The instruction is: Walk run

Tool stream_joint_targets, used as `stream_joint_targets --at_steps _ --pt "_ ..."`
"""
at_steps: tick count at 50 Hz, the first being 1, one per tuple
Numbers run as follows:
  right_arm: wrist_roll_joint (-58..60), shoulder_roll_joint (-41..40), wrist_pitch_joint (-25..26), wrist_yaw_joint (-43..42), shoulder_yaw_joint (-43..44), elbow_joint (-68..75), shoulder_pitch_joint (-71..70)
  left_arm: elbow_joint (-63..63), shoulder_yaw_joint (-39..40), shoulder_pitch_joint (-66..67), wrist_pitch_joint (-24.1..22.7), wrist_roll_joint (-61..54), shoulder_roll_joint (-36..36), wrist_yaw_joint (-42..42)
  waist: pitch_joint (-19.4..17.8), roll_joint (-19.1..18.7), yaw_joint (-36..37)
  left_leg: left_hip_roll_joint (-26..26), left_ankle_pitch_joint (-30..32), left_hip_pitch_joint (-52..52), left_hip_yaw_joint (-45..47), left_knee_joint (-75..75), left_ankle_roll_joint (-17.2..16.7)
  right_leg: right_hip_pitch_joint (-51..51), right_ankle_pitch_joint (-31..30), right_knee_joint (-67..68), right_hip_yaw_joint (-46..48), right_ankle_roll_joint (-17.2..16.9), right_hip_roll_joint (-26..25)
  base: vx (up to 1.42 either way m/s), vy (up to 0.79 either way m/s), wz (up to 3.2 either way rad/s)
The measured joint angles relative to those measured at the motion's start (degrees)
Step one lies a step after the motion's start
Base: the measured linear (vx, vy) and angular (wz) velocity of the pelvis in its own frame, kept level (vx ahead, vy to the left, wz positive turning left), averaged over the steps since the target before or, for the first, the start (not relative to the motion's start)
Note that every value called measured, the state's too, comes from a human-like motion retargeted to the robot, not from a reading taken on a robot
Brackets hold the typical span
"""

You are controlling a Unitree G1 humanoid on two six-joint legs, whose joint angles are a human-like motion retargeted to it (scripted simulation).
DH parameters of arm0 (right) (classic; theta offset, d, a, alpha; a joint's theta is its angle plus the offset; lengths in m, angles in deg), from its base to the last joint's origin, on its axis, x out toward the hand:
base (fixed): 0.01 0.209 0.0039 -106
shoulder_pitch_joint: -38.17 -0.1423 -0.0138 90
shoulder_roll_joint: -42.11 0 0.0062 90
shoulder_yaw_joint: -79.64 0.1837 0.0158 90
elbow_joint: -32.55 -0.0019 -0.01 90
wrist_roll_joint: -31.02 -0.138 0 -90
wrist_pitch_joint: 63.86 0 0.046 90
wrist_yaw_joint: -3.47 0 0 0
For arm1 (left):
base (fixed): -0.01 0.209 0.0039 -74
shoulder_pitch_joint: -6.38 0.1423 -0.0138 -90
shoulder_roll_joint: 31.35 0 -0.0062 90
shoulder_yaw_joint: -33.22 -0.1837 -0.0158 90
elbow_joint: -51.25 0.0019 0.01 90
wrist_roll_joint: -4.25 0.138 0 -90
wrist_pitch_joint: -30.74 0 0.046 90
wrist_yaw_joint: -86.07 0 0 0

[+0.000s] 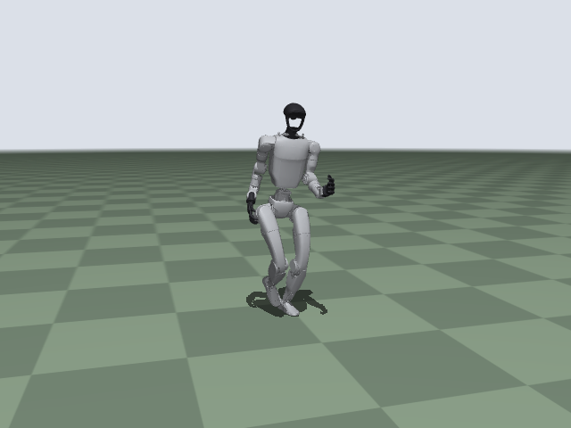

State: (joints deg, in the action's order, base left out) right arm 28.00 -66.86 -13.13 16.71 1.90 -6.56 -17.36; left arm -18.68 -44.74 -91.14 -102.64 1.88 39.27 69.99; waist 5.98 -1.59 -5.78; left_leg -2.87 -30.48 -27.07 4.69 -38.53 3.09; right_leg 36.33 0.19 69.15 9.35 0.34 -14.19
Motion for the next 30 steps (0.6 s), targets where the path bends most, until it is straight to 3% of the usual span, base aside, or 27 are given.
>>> stream_joint_targets --at_steps 2,5,7,8,10,12,14,15,17,18,20,22,23,25,27,28,30 --pt "0.2 -0.4 -1.4 3.9 5.0 -0.2 6.0 -7.7 -3.1 1.5 0.7 -4.1 4.0 0.2 1.7 -1.7 -4.5 0.3 14.8 10.4 -0.6 8.7 -5.2 7.6 2.6 -9.1 -0.8 1.0 6.8 2.83 -0.84 1.01" --pt "-1.0 0.5 -5.5 7.1 12.4 -2.2 11.1 -15.4 -4.9 6.0 3.1 -3.6 9.6 0.4 1.8 -6.6 -11.6 -3.3 57.3 25.3 -4.9 23.4 -14.6 12.5 2.2 -31.6 -2.3 -2.3 11.6 2.82 -0.89 0.89" --pt "-1.1 2.5 -8.1 4.6 15.1 -5.4 12.1 -18.3 -5.4 10.0 4.7 -2.5 11.4 0.2 -1.3 -9.0 -13.1 -5.6 60.5 28.0 -1.1 10.8 -18.1 11.3 5.3 -43.3 -5.8 -4.0 12.7 2.73 -0.75 -0.26" --pt "-0.5 3.0 -9.1 2.7 15.4 -7.5 11.4 -19.6 -5.3 12.1 4.9 -2.0 11.8 -0.3 -2.2 -9.7 -14.7 -6.7 60.5 29.7 -2.3 8.3 -18.1 9.9 6.7 -50.6 -6.9 -3.4 13.0 2.55 -0.98 -0.11" --pt "2.0 3.7 -9.2 -0.5 14.7 -12.4 8.4 -20.6 -4.6 16.8 5.1 -0.8 11.2 -0.9 -3.5 -10.0 -17.6 -3.6 60.5 32.6 -6.3 4.1 -18.1 6.2 8.6 -60.8 -5.3 -3.3 16.7 2.75 -1.18 -0.06" --pt "4.6 3.9 -6.6 -1.4 14.0 -17.9 2.3 -18.7 -3.8 20.8 4.8 0.1 8.8 -1.2 -4.3 -7.6 -17.9 0.9 60.5 33.8 -3.1 -3.2 -18.1 3.2 10.1 -61.3 -7.0 1.2 18.7 2.46 -0.88 -0.37" --pt "4.8 4.2 -3.6 -1.0 12.9 -23.1 -4.9 -14.3 -3.3 23.7 3.6 1.0 6.3 -1.8 -4.5 -4.9 -17.9 6.0 58.6 33.4 -3.7 -11.0 -16.7 0.3 2.2 -56.7 -9.0 7.8 19.2 2.67 -1.02 -0.34" --pt "3.8 4.8 -2.2 -0.3 12.0 -25.6 -8.5 -11.2 -2.7 24.6 2.6 1.6 5.2 -2.3 -3.5 -4.8 -16.9 7.6 55.7 30.0 -2.4 -17.6 -14.8 0.2 -2.8 -52.4 -8.9 12.6 18.1 3.28 -1.30 -1.40" --pt "-0.4 4.9 0.6 -0.2 8.5 -29.8 -13.0 -1.7 0.0 29.1 -0.2 5.3 0.9 -7.1 -0.4 -4.4 -9.3 5.1 46.5 24.1 6.8 -30.6 -6.1 -3.2 4.9 -39.9 -16.8 10.7 11.0 3.70 -1.36 -1.38" --pt "-4.8 4.3 3.0 4.9 13.6 -31.1 -15.4 4.8 -0.4 30.4 -1.1 6.1 -0.3 -9.5 2.1 -7.1 -6.4 0.6 39.8 15.6 2.9 -39.9 -3.6 -4.6 8.3 -36.2 -9.2 10.6 11.8 3.18 -0.89 -0.41" --pt "-11.8 4.8 4.1 5.5 9.2 -35.2 -21.9 8.7 -2.4 30.9 0.0 1.6 -4.1 -11.9 4.5 -4.7 -0.2 1.9 32.8 2.8 4.0 -41.1 0.6 -11.4 12.7 -35.3 -10.6 14.7 4.6 2.68 -0.63 -1.24" --pt "-19.5 7.9 3.7 6.5 4.9 -41.2 -23.3 6.7 -2.5 32.6 1.2 -4.4 -3.8 -14.4 5.7 -2.5 7.1 -1.1 27.8 -4.8 7.0 -30.4 3.0 -22.1 4.8 -43.2 -14.5 12.8 1.5 2.32 -0.55 -1.71" --pt "-21.2 9.3 3.9 8.2 4.6 -43.8 -23.4 5.5 -2.3 33.5 1.0 -4.4 -3.2 -14.6 5.0 -1.5 7.8 0.5 26.7 -8.3 5.6 -23.5 4.5 -26.4 -2.3 -46.2 -12.9 9.9 1.7 2.47 -0.44 -0.28" --pt "-21.5 12.1 5.1 11.7 4.5 -47.3 -22.9 3.0 -1.0 35.1 0.4 -2.5 -1.4 -13.5 4.2 2.1 11.4 3.5 25.6 -12.6 6.9 -6.0 6.6 -35.3 -21.2 -52.4 -10.5 -0.3 5.2 2.75 -0.50 -0.25" --pt "-19.2 13.9 6.5 14.0 5.3 -49.4 -21.3 0.6 -0.3 35.9 0.5 -1.1 0.3 -10.4 2.7 6.1 15.5 4.3 23.1 -11.6 12.0 13.5 7.9 -41.7 -30.2 -49.9 -12.8 -11.8 7.2 2.83 -0.62 -0.82" --pt "-17.6 14.2 6.7 14.5 6.0 -50.5 -20.4 -1.0 -0.2 35.7 0.8 -1.3 1.3 -8.8 1.8 7.2 16.4 5.8 20.7 -10.2 12.7 22.2 7.6 -43.3 -30.2 -46.1 -11.8 -14.4 7.1 2.43 -0.73 -0.45" --pt "-14.4 13.6 5.9 13.9 6.1 -52.3 -19.3 -4.6 0.5 34.4 0.9 -2.1 2.8 -6.9 0.0 6.4 16.9 2.8 17.7 -9.0 14.9 34.3 -0.8 -47.7 -30.2 -43.0 -14.9 -15.3 0.8 2.58 -0.75 -0.05"
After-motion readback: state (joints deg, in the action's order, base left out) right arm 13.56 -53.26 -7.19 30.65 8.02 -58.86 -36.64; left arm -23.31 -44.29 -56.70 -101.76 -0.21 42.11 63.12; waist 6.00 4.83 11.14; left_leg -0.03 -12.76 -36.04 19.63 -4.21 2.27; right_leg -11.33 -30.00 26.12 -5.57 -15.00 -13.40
